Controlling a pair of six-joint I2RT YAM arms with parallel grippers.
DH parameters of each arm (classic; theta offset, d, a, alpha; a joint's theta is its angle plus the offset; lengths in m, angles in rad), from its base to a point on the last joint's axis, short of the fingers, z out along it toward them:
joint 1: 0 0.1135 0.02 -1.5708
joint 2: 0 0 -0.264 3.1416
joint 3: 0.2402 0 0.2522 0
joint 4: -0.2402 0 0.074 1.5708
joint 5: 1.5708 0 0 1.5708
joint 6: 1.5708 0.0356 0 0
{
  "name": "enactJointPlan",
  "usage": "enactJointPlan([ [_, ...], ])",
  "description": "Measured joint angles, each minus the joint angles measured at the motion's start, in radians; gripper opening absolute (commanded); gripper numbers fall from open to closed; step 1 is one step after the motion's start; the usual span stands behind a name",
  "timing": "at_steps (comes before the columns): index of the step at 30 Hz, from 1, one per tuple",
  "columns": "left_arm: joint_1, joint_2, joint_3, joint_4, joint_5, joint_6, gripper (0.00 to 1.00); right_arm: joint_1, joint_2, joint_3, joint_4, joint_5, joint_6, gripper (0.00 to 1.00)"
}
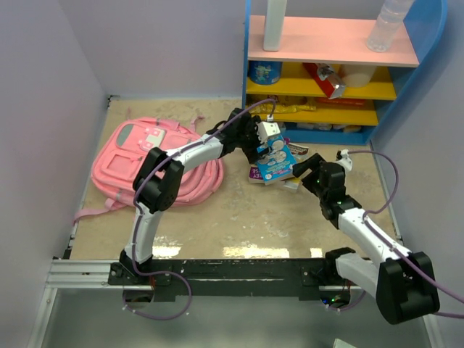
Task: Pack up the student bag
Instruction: Pick up the book from the center of the board.
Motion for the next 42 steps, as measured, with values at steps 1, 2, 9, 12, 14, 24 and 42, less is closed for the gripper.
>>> enactJointPlan([
  [1, 0.0, 0.0, 0.0, 0.0, -0.001, 0.0, 1.0, 0.0, -0.018, -0.016, 0.01, -0.009, 0.011, 0.9],
  [2, 0.0, 0.0, 0.0, -0.001, -0.001, 0.0, 1.0, 0.0, -0.032, -0.032, 0.02, -0.024, 0.025, 0.93],
  [9, -0.003, 0.0, 0.0, -0.003, -0.008, 0.0, 1.0, 0.031, -0.035, -0.075, 0.1, -0.07, 0.07, 0.95],
  [12, -0.003, 0.0, 0.002, -0.005, -0.008, 0.0, 1.0, 0.061, 0.013, -0.076, 0.165, -0.089, 0.09, 0.93],
  [14, -0.003, 0.0, 0.003, -0.007, -0.008, 0.0, 1.0, 0.076, 0.062, -0.076, 0.209, -0.106, 0.107, 0.93],
  [24, -0.003, 0.0, 0.003, -0.011, -0.008, 0.0, 1.0, 0.094, 0.224, -0.077, 0.324, -0.129, 0.175, 0.89],
  [42, -0.003, -0.001, 0.003, -0.024, 0.0, 0.018, 1.0, 0.095, 0.335, -0.079, 0.533, 0.005, 0.211, 0.59],
])
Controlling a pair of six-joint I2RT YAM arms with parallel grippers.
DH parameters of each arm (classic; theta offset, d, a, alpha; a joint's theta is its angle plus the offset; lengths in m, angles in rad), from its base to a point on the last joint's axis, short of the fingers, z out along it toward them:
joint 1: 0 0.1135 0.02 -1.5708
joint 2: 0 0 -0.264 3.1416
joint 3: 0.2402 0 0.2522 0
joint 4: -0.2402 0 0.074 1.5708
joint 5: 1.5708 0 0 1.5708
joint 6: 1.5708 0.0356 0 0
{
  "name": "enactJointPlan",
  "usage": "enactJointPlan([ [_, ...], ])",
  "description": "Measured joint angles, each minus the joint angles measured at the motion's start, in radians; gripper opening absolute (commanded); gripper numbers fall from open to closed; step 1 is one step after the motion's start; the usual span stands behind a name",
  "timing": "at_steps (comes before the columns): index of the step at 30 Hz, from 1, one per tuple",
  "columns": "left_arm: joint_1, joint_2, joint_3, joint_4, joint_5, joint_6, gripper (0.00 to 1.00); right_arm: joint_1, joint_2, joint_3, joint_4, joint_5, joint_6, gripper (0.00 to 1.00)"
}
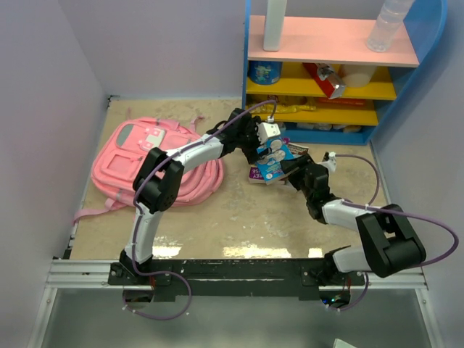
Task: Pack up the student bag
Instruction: Pick up the book from the center of the board.
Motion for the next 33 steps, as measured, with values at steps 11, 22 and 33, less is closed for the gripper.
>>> enactJointPlan([
  [11, -0.002, -0.003, 0.0, -0.013, 0.004, 0.038, 1.0, 0.0, 0.014, 0.014, 0.01, 0.026, -0.019, 0.22],
  [22, -0.007, -0.161, -0.105, -0.203, 0.003, 0.042, 1.0, 0.005, -0.068, 0.066, -0.115, 0.055, -0.105, 0.0],
  [33, 0.116, -0.684, -0.429, -0.341, -0.141, 0.034, 0.71, 0.004, -0.224, 0.084, -0.271, 0.057, -0.21, 0.0],
])
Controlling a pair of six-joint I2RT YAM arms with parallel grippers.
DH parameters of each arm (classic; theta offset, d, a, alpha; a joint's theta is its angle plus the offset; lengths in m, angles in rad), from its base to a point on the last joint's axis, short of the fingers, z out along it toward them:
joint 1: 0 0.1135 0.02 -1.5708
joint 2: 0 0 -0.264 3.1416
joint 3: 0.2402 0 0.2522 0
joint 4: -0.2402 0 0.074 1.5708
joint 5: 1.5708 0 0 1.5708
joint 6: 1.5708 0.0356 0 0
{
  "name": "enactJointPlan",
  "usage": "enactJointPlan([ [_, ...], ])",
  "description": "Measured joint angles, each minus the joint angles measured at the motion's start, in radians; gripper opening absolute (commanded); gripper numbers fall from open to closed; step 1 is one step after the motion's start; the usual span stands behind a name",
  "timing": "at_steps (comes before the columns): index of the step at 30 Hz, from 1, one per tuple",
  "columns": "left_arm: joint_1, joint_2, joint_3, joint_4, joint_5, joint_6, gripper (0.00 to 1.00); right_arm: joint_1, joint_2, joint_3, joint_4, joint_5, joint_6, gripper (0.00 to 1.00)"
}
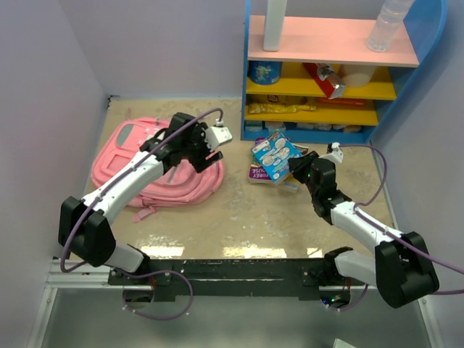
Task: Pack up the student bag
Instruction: Pick up the book from the center of the board, then place the book in the student bag.
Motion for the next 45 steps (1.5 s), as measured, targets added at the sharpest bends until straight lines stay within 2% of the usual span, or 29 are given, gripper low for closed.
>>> enactJointPlan([
  [2, 0.047, -0.04, -0.05, -0.009, -0.027, 0.0, 0.62, 0.0, -0.011, 0.001, -0.012, -0.018, -0.009, 0.0],
  [4, 0.069, -0.062, -0.1, -0.013, -0.051, 0.0, 0.59, 0.0, -0.026, 0.001, -0.028, -0.038, -0.016, 0.0],
  [10, 0.061, -0.063, -0.183, -0.03, -0.116, 0.001, 0.63, 0.0, -0.07, 0.001, -0.063, -0.077, -0.044, 0.0],
  [11, 0.061, -0.062, -0.187, -0.029, -0.13, 0.001, 0.68, 0.0, -0.078, 0.001, -0.067, -0.082, -0.048, 0.0],
  [12, 0.061, -0.059, -0.187, -0.029, -0.148, 0.001, 1.0, 0.0, -0.083, 0.001, -0.07, -0.085, -0.051, 0.0],
  [23, 0.061, -0.027, -0.241, 0.032, -0.277, 0.01, 1.0, 0.0, -0.097, 0.005, -0.097, -0.093, -0.061, 0.0],
  [26, 0.061, -0.019, -0.247, 0.04, -0.291, 0.01, 0.82, 0.0, -0.097, 0.006, -0.099, -0.098, -0.061, 0.0],
  [27, 0.061, -0.017, -0.247, 0.042, -0.295, 0.01, 0.49, 0.0, -0.097, 0.006, -0.1, -0.102, -0.061, 0.0],
  [28, 0.061, -0.017, -0.247, 0.045, -0.297, 0.01, 0.39, 0.0, -0.097, 0.006, -0.101, -0.106, -0.062, 0.0],
  [29, 0.061, -0.016, -0.247, 0.045, -0.296, 0.002, 0.35, -0.001, -0.097, 0.006, -0.104, -0.109, -0.063, 0.0],
  [32, 0.053, -0.015, -0.247, 0.043, -0.296, 0.003, 0.14, -0.001, -0.097, 0.006, -0.105, -0.114, -0.064, 0.0],
  [33, 0.055, -0.015, -0.246, 0.043, -0.303, 0.002, 0.01, -0.001, -0.097, 0.006, -0.105, -0.116, -0.065, 0.0],
  [38, 0.064, -0.015, -0.21, 0.009, -0.329, 0.001, 0.0, -0.002, -0.097, 0.011, -0.104, -0.168, -0.081, 0.0],
  [45, 0.068, -0.014, -0.082, -0.097, -0.32, 0.0, 0.0, -0.002, -0.097, 0.021, -0.06, -0.331, -0.079, 0.0],
])
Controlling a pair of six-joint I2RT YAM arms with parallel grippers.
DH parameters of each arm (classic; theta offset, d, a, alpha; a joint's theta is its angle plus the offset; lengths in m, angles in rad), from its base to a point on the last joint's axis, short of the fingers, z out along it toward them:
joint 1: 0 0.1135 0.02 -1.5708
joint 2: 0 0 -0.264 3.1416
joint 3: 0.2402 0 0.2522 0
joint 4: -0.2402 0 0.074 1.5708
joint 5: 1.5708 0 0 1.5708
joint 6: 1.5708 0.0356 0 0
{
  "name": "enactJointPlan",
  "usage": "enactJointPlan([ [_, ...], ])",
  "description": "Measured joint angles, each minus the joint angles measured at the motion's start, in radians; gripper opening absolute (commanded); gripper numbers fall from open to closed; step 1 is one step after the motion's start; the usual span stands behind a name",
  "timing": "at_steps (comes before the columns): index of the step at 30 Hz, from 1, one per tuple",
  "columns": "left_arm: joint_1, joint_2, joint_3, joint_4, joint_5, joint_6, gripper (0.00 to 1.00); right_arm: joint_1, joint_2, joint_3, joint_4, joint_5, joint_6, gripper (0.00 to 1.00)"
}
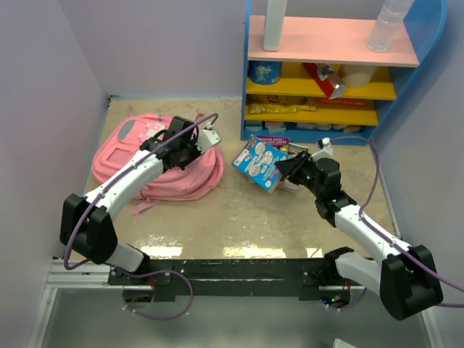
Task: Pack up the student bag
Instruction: Place the book in the student bag.
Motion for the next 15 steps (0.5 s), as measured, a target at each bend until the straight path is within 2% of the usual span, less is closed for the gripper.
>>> enactJointPlan([
  [7, 0.0, 0.0, 0.187, -0.078, 0.053, -0.005, 0.0, 0.002, 0.0, 0.0, 0.102, -0.114, 0.066, 0.0],
  [15, 0.0, -0.003, 0.208, -0.111, 0.131, -0.018, 0.0, 0.053, 0.073, 0.058, 0.154, -0.147, 0.137, 0.0],
])
